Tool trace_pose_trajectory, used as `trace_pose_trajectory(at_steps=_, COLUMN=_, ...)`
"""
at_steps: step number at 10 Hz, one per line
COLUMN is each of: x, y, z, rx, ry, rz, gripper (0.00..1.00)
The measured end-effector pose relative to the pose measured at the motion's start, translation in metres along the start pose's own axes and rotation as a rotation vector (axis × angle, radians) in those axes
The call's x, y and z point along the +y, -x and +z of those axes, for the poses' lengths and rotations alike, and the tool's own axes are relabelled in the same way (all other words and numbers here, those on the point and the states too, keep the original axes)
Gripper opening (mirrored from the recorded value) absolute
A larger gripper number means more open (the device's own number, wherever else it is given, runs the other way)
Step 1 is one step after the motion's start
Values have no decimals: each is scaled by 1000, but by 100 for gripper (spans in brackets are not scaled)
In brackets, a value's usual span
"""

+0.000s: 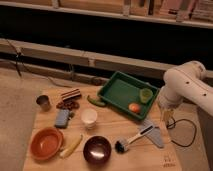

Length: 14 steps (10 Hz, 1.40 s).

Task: Place brush in metal cup

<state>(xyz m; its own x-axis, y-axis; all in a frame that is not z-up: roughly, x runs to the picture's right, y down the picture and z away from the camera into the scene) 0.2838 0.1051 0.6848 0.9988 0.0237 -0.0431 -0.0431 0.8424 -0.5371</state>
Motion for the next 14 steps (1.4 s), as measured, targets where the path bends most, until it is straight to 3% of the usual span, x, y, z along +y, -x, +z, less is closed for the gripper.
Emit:
trace_pose_trajectory(at_steps=3, x=-17, y=24, z=1, rx=-15, ry=-5, rz=-84, gripper=98)
trace_pose_trajectory(at_steps=6, x=-19, y=23, z=2, rx=-18, ry=-3, rz=-117, gripper=100)
trace_pose_trajectory(at_steps=10, x=-32, y=36, z=3, rx=-29, ry=1, rz=-232, gripper=100)
trace_pose_trajectory(at_steps=14, x=-45, y=47, z=1, rx=-29, ry=4, rz=-242, gripper=100)
